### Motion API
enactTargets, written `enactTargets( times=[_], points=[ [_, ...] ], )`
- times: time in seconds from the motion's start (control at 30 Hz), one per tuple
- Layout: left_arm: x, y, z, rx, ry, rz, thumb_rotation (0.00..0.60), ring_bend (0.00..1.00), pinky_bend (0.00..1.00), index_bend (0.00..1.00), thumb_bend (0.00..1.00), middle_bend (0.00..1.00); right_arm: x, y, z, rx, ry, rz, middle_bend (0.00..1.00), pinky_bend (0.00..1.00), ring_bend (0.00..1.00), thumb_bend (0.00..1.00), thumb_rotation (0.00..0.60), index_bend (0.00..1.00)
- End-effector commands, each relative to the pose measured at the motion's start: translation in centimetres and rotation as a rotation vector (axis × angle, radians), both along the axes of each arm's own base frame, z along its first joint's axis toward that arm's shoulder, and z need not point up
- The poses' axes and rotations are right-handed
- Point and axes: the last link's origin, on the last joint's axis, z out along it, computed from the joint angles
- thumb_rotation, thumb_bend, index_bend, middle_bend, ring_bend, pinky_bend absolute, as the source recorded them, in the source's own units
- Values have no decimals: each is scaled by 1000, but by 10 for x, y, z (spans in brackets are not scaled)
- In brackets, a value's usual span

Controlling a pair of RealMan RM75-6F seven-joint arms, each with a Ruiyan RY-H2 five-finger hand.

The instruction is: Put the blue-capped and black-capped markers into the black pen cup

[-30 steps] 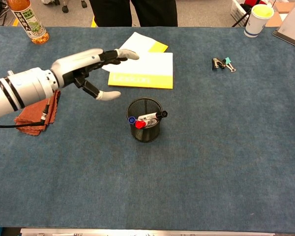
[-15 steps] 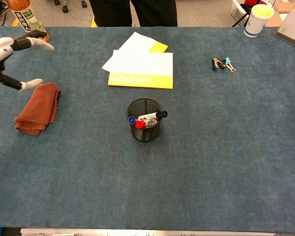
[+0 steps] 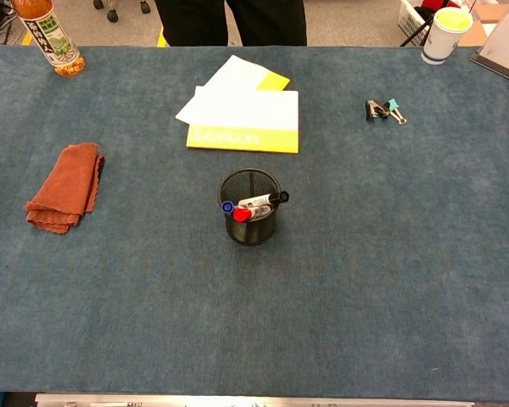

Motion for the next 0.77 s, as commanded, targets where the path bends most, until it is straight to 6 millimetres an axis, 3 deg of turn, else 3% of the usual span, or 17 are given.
enactTargets(
  times=[0.03,0.3,0.77],
  points=[
    [-4,-17,7,3,37,44,600,0,0,218,307,13,0,2,0,-5,3,2,100,0,0,318,600,300],
    [0,-43,18,48,45,81,600,0,0,219,307,13,7,8,-1,-28,5,35,100,0,0,319,600,300],
    [1,-40,15,83,6,67,600,0,0,219,308,13,10,6,3,-54,-14,48,100,0,0,319,600,300]
  ],
)
